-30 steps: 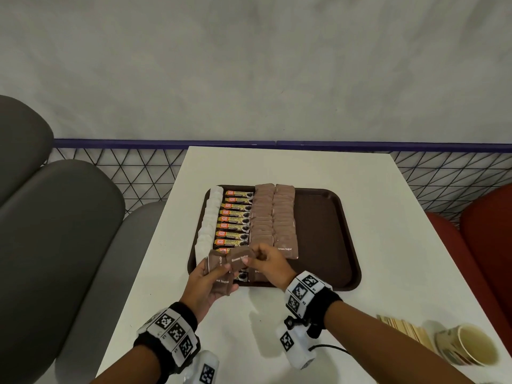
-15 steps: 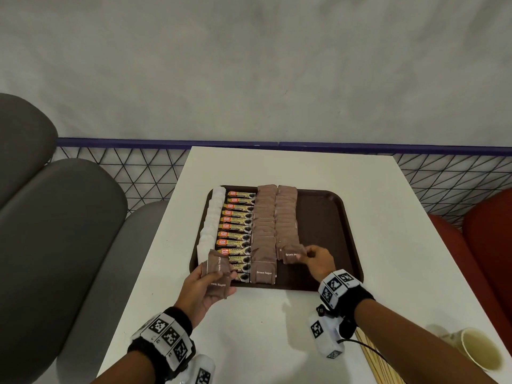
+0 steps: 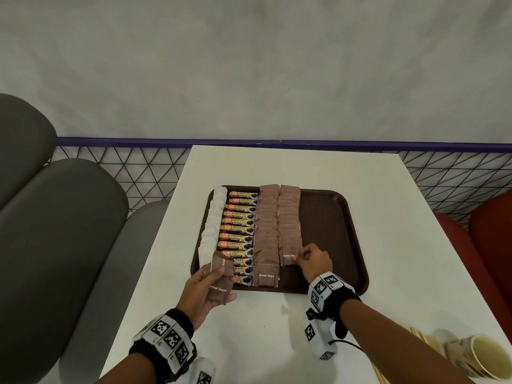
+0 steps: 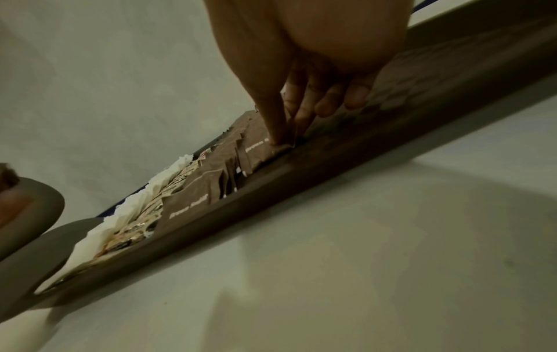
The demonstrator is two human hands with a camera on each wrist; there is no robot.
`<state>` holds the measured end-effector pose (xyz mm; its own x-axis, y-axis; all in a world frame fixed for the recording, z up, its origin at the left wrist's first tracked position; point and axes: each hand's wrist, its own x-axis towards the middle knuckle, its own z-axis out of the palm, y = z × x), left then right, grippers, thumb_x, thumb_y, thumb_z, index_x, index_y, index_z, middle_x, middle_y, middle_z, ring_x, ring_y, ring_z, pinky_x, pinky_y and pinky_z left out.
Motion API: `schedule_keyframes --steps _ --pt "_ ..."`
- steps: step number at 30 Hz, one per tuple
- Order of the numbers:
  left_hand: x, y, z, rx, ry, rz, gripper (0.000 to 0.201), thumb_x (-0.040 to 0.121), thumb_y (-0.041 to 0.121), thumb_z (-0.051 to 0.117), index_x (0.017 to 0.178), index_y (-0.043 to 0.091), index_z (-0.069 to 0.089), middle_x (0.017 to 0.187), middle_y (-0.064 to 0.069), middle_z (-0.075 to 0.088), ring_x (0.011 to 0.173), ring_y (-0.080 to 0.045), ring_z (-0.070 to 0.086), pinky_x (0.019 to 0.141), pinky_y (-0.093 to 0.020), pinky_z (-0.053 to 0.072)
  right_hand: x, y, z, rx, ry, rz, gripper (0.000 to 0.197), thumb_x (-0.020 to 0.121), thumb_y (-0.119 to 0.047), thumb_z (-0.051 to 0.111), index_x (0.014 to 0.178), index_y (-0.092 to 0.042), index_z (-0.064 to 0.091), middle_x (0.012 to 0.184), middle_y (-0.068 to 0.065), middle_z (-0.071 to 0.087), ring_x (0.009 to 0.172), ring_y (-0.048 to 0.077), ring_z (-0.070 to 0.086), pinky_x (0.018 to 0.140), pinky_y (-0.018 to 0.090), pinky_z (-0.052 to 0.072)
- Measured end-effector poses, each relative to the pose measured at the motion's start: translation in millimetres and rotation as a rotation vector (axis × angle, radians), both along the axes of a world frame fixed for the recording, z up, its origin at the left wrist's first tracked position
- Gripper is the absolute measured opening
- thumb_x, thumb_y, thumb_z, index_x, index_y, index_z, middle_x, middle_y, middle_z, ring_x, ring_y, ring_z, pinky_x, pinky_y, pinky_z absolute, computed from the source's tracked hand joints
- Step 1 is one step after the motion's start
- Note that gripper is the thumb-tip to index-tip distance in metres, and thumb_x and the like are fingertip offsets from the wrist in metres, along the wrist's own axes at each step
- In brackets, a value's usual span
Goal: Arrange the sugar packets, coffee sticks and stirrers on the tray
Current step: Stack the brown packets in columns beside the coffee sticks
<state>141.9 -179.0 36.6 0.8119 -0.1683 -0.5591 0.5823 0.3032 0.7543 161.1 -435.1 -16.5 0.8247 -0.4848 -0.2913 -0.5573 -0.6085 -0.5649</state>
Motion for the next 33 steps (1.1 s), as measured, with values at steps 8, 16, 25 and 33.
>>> schedule_keyframes --steps 8,16,25,33 --pt "0 -3 1 0.044 -0.009 -0.008 0.012 0.088 0.012 0.06 0.098 0.006 0.064 0.085 -0.012 0.065 0.079 -0.022 0.061 0.059 -0.038 0.058 -4 7 7 -0.052 -0.118 -0.062 0.035 0.078 -0.025 0.07 0.106 -0.017 0.05 0.108 0.004 0.056 0.107 0.023 0.044 0.09 0.035 0.039" --pt "-3 -7 7 0.045 -0.052 -0.043 0.015 0.088 0.009 0.059 0.102 0.008 0.063 0.09 -0.012 0.063 0.078 -0.022 0.06 0.057 -0.035 0.057 -12 48 29 0.244 -0.353 0.215 0.02 0.086 -0.026 0.062 0.104 -0.019 0.056 0.096 -0.001 0.053 0.096 0.012 0.04 0.077 0.02 0.033" --pt "-9 -10 12 0.055 -0.088 -0.089 0.021 0.087 0.009 0.061 0.108 0.007 0.064 0.09 -0.015 0.065 0.079 -0.023 0.062 0.057 -0.034 0.055 -16 87 44 0.731 -0.222 0.477 0.021 0.086 -0.016 0.063 0.104 -0.006 0.061 0.094 0.007 0.058 0.09 0.016 0.054 0.085 0.032 0.046" --pt "-12 -7 14 0.151 -0.125 -0.118 0.019 0.085 0.011 0.064 0.104 0.008 0.065 0.087 -0.013 0.068 0.069 -0.021 0.063 0.054 -0.031 0.053 -14 79 49 0.88 -0.121 0.425 0.017 0.084 -0.012 0.065 0.073 -0.017 0.052 0.065 -0.003 0.05 0.056 0.003 0.051 0.054 0.017 0.041"
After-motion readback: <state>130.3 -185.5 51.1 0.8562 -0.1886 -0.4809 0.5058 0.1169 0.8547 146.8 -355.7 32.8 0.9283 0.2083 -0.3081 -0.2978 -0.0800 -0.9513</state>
